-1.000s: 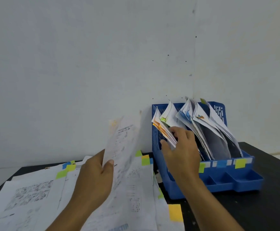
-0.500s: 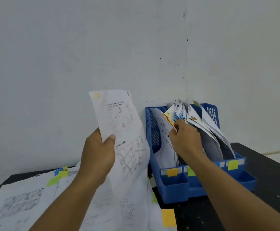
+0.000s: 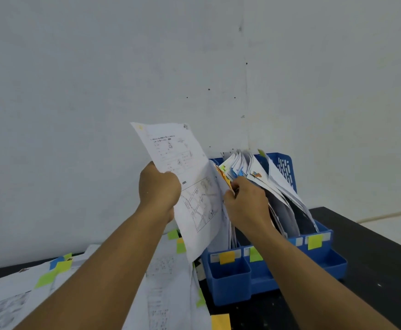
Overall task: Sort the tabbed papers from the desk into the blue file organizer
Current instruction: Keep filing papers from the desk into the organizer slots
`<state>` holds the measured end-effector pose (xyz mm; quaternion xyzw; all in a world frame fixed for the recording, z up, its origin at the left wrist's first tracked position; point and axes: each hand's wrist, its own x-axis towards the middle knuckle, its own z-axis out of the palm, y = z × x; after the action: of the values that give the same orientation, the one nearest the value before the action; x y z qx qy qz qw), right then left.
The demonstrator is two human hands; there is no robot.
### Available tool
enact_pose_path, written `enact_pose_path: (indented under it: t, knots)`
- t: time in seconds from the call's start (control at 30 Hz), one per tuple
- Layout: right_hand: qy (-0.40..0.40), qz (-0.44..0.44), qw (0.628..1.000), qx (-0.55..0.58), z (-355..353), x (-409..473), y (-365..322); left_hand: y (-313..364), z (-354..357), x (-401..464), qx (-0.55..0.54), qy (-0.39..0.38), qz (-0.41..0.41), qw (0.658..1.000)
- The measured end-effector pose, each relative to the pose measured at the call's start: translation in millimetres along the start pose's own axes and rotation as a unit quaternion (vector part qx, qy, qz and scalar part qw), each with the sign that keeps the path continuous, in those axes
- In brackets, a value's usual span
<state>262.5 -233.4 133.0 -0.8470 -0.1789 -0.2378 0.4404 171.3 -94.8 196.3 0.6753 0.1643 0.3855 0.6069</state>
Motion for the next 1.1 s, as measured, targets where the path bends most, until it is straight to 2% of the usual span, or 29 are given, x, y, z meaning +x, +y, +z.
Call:
enact_pose_path:
  t: [0.17,0.27,0.57,0.77,1.0,1.1]
  knots:
    - [-0.002,-0.012,1.000,0.008,-4.2,-0.8,1.6,-15.9,20.7,11.0,-0.016,0.047,-0.063,0.997]
    - [-0.003,-0.018,1.000,0.016,-4.4,-1.1,3.2,-31.9,35.6,14.9,-0.027,0.042,-0.044,0.998]
    - [-0.008,-0.017,0.999,0.044,-0.4,-0.9,3.3,-66.9,74.6,6.7,0.032,0.038,0.053,0.997]
    - [-0.008,-0.017,0.999,0.041,-1.2,1.6,3.1,-99.5,71.0,-13.5,0.096,0.025,0.048,0.994]
    - [-0.014,-0.029,0.999,0.000,4.7,-7.2,-1.3,-114.2,52.1,-25.3,0.045,-0.008,-0.044,0.998]
    - [-0.022,-0.027,0.999,-0.011,6.6,-15.1,-3.9,-108.0,32.0,-30.4,0.028,-0.054,-0.072,0.996]
